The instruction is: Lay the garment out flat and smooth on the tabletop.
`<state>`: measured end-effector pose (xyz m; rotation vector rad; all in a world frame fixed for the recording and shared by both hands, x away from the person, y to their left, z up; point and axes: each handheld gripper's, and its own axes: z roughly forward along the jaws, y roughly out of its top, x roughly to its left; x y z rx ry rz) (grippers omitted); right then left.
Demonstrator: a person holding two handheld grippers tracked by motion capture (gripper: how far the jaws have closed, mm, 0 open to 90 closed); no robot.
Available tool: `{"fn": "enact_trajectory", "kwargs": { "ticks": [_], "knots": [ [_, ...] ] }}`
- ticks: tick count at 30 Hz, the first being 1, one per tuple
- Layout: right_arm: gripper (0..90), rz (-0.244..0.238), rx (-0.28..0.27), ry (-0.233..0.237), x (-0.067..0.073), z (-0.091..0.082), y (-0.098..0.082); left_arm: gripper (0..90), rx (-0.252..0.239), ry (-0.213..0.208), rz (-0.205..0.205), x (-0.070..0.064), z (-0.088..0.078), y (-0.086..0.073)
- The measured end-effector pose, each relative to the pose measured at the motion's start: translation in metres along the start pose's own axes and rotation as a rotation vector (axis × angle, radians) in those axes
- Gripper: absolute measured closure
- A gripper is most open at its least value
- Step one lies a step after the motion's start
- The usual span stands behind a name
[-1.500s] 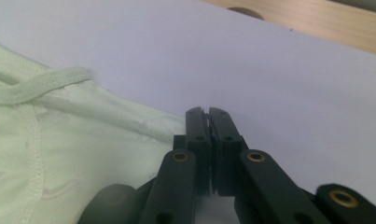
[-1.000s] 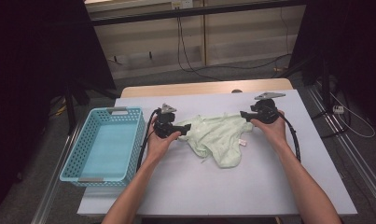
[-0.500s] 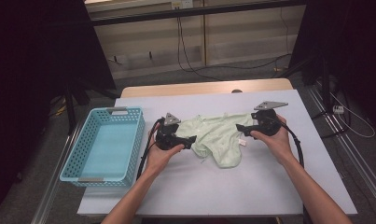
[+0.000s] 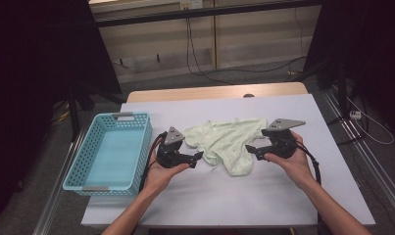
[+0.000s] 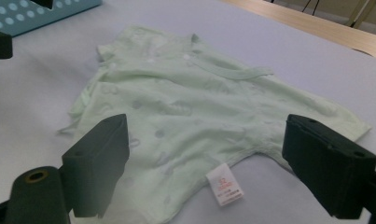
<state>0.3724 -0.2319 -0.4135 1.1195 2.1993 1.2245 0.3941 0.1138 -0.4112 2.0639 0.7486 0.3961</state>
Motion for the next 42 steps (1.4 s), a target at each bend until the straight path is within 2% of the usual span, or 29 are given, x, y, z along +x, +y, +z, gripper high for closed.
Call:
{"fn": "enact_trajectory", "kwargs": {
  "ticks": [1, 3, 5, 7, 10, 13, 15, 19, 21, 23, 25, 26, 28, 32, 36, 39, 42],
  "knots": [
    [15.4, 0.001, -0.005, 0.007, 0.003, -0.002, -0.001, 6.8, 0.002, 0.006, 0.01, 0.0, -0.001, -0.001],
    [16.3, 0.001, -0.004, 0.015, 0.007, -0.002, -0.004, 6.8, 0.002, 0.008, 0.005, -0.003, 0.0, -0.006],
    [16.5, -0.001, 0.01, 0.027, 0.012, -0.001, -0.009, 6.8, 0.001, -0.008, -0.019, -0.005, 0.003, -0.011],
    [17.1, -0.012, 0.033, 0.046, 0.016, 0.001, -0.014, 7.6, 0.022, -0.022, -0.036, -0.009, 0.007, -0.014],
    [18.9, -0.016, 0.035, 0.066, 0.021, 0.001, -0.022, 7.6, 0.045, -0.008, 0.02, -0.016, 0.013, -0.016],
    [21.4, -0.025, 0.027, 0.067, 0.025, -0.002, -0.026, 7.3, 0.046, -0.022, 0.017, -0.019, 0.017, -0.016],
    [27.9, -0.04, 0.03, 0.071, 0.029, -0.003, -0.029, 5.7, 0.06, -0.027, 0.02, -0.021, 0.021, -0.017],
    [31.6, -0.065, 0.028, 0.089, 0.033, -0.002, -0.03, 5.8, 0.095, -0.028, 0.05, -0.027, 0.027, -0.019],
    [34.1, -0.075, 0.029, 0.1, 0.035, 0.0, -0.031, 8.0, 0.095, -0.036, 0.054, -0.031, 0.029, -0.02],
    [36.6, -0.075, 0.033, 0.111, 0.036, 0.002, -0.032, 10.5, 0.09, -0.026, 0.068, -0.034, 0.029, -0.019],
    [38.3, -0.077, 0.038, 0.125, 0.038, 0.003, -0.034, 14.8, 0.084, -0.045, 0.047, -0.037, 0.029, -0.019],
    [40.0, -0.085, 0.04, 0.124, 0.039, 0.004, -0.035, 14.0, 0.084, -0.047, 0.033, -0.039, 0.029, -0.018],
    [42.4, -0.096, 0.042, 0.125, 0.041, 0.005, -0.035, 14.3, 0.063, -0.044, 0.038, -0.042, 0.029, -0.017],
    [47.2, -0.103, 0.059, 0.134, 0.043, 0.008, -0.036, 18.1, 0.068, -0.064, 0.034, -0.041, 0.034, -0.012],
    [51.2, -0.12, 0.094, 0.153, 0.046, 0.011, -0.037, 28.7, 0.096, -0.082, 0.056, -0.041, 0.045, -0.011],
    [52.8, -0.132, 0.105, 0.17, 0.048, 0.012, -0.038, 43.5, 0.111, -0.119, 0.058, -0.043, 0.052, -0.015],
    [53.0, -0.138, 0.111, 0.19, 0.049, 0.012, -0.039, 60.0, 0.107, -0.15, 0.093, -0.046, 0.052, -0.014]
  ]
}}
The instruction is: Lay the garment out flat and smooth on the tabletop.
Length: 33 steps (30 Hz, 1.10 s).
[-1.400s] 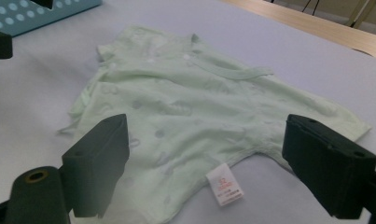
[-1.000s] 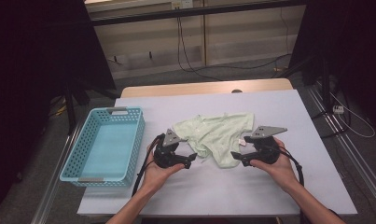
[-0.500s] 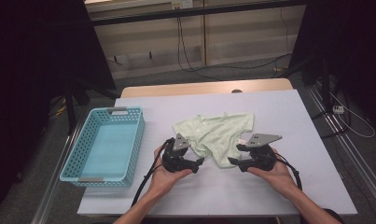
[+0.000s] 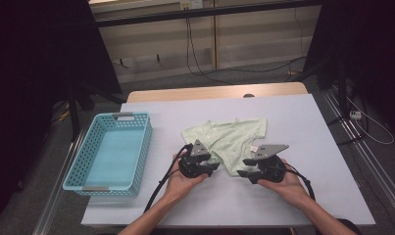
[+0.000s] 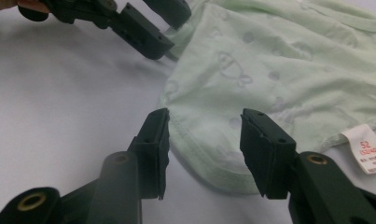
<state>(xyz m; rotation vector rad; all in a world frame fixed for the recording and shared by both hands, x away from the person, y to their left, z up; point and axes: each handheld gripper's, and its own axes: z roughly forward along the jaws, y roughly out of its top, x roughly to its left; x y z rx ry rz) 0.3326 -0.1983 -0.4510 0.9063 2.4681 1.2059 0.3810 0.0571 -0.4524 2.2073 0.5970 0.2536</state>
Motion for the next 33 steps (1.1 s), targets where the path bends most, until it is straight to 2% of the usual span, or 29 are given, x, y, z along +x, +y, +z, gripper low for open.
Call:
{"fn": "enact_trajectory", "kwargs": {
  "ticks": [2, 4, 6, 10, 12, 13, 19, 22, 25, 29, 31, 33],
  "knots": [
    [53.0, -0.007, 0.009, 0.007, 0.001, 0.002, -0.001, 64.1, 0.001, 0.025, 0.005, 0.001, 0.001, 0.0],
    [53.0, -0.02, 0.018, 0.011, 0.002, 0.003, -0.001, 65.0, 0.015, 0.016, -0.01, 0.004, 0.003, -0.002],
    [53.3, -0.024, 0.025, 0.015, 0.003, 0.003, -0.002, 64.3, 0.038, 0.023, -0.001, 0.006, 0.005, -0.003],
    [55.3, -0.027, 0.049, 0.019, 0.002, 0.005, -0.004, 64.0, 0.035, 0.026, -0.001, 0.007, 0.006, -0.004],
    [55.1, -0.023, 0.085, 0.021, 0.002, 0.008, -0.005, 65.1, 0.033, 0.053, 0.021, 0.005, 0.007, -0.004],
    [56.0, -0.027, 0.08, 0.019, 0.002, 0.009, -0.005, 65.2, 0.035, 0.054, 0.023, 0.005, 0.007, -0.004],
    [70.9, -0.013, 0.078, 0.004, -0.002, 0.009, -0.005, 67.5, 0.04, 0.044, 0.029, 0.005, 0.007, -0.004],
    [80.5, -0.003, 0.078, 0.0, -0.005, 0.009, -0.004, 63.2, 0.043, 0.042, 0.032, 0.005, 0.006, -0.004],
    [87.4, -0.008, 0.08, -0.006, -0.006, 0.008, -0.004, 63.6, 0.033, 0.043, 0.035, 0.004, 0.007, -0.004],
    [89.5, -0.004, 0.065, -0.008, -0.008, 0.006, -0.003, 77.7, 0.028, 0.019, 0.015, 0.004, 0.008, -0.004],
    [89.7, 0.009, 0.048, -0.016, -0.01, 0.003, -0.002, 85.2, 0.035, 0.029, 0.015, 0.003, 0.008, -0.004],
    [89.8, 0.016, 0.037, -0.022, -0.011, 0.001, -0.001, 87.8, 0.032, 0.028, 0.009, 0.003, 0.007, -0.004]
  ]
}}
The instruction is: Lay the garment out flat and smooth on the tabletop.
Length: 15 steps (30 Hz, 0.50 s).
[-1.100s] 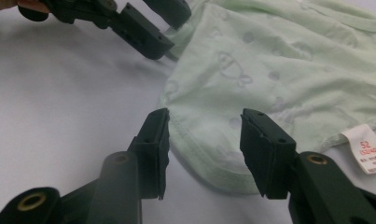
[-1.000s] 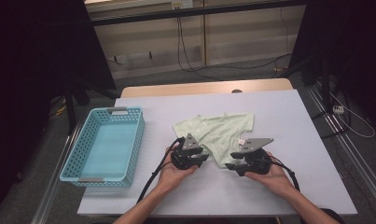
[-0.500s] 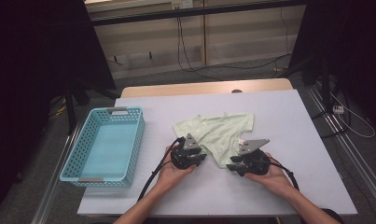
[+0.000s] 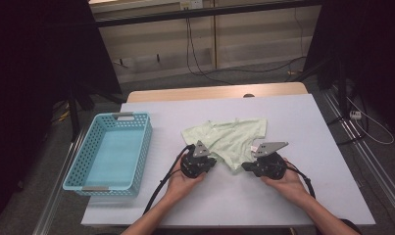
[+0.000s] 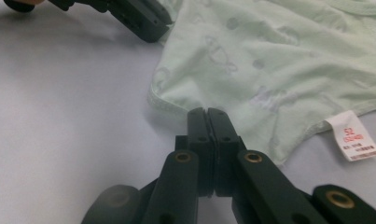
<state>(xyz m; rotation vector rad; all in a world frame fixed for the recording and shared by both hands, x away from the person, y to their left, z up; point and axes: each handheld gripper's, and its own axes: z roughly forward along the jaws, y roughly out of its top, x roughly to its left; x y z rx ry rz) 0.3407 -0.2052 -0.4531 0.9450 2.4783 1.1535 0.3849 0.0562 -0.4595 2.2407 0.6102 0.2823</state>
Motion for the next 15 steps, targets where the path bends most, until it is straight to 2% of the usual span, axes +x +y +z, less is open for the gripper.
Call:
{"fn": "enact_trajectory", "kwargs": {
  "ticks": [6, 9, 11, 15],
  "knots": [
    [89.9, 0.018, -0.035, -0.024, -0.003, -0.007, 0.001, 88.9, -0.026, 0.004, -0.031, 0.008, -0.009, 0.002],
    [90.0, 0.044, -0.056, -0.034, -0.007, -0.01, 0.001, 89.0, -0.047, 0.01, -0.057, 0.012, -0.014, 0.003],
    [90.0, 0.066, -0.066, -0.032, -0.009, -0.012, 0.001, 89.0, -0.057, 0.004, -0.062, 0.014, -0.018, 0.003],
    [90.0, 0.076, -0.081, -0.049, -0.011, -0.014, 0.001, 88.9, -0.07, 0.009, -0.075, 0.019, -0.023, 0.002]
  ]
}}
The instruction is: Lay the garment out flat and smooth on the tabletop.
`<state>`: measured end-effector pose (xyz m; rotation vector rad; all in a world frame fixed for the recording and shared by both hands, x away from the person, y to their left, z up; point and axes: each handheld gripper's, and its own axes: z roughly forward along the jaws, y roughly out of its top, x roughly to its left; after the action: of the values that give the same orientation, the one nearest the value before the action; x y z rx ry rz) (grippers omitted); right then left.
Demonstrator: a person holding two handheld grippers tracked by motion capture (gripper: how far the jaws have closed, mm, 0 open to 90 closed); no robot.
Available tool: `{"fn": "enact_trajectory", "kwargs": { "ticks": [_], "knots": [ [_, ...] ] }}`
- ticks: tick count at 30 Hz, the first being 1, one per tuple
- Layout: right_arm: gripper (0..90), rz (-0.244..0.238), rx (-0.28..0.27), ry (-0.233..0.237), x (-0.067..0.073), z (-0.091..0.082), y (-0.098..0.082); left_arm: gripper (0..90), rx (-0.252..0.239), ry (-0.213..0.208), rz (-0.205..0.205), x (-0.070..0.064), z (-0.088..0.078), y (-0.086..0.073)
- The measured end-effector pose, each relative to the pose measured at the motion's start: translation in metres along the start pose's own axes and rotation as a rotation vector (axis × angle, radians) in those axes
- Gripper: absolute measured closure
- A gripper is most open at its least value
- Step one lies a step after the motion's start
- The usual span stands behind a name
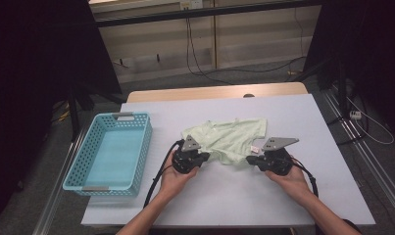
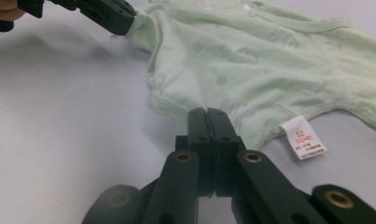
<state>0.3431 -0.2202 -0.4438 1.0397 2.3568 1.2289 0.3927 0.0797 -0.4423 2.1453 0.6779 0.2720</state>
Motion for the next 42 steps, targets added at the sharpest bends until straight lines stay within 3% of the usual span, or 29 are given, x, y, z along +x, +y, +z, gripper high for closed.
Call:
{"fn": "enact_trajectory", "kwargs": {
  "ticks": [6, 12, 19, 23, 30, 35, 42],
  "knots": [
    [90.0, 0.02, -0.028, -0.025, -0.004, -0.004, 0.0, 88.9, -0.029, -0.006, -0.027, 0.005, -0.009, 0.001],
    [90.0, 0.032, -0.072, -0.083, -0.008, -0.009, 0.001, 89.0, -0.037, 0.007, -0.049, 0.01, -0.014, -0.001],
    [90.0, 0.04, -0.097, -0.088, -0.011, -0.012, 0.005, 89.1, -0.067, 0.013, -0.072, 0.017, -0.018, 0.001],
    [90.0, 0.038, -0.102, -0.106, -0.018, -0.009, 0.016, 89.1, -0.083, 0.045, -0.097, 0.025, -0.015, 0.006],
    [90.0, 0.057, -0.103, -0.138, -0.029, -0.002, 0.03, 89.1, -0.075, 0.078, -0.1, 0.028, -0.011, 0.01],
    [90.0, 0.081, -0.125, -0.137, -0.039, 0.0, 0.041, 89.2, -0.094, 0.082, -0.126, 0.035, -0.008, 0.016],
    [90.0, 0.109, -0.09, -0.171, -0.055, 0.022, 0.04, 89.1, -0.068, 0.136, -0.139, 0.046, 0.006, 0.017]
  ]
}}
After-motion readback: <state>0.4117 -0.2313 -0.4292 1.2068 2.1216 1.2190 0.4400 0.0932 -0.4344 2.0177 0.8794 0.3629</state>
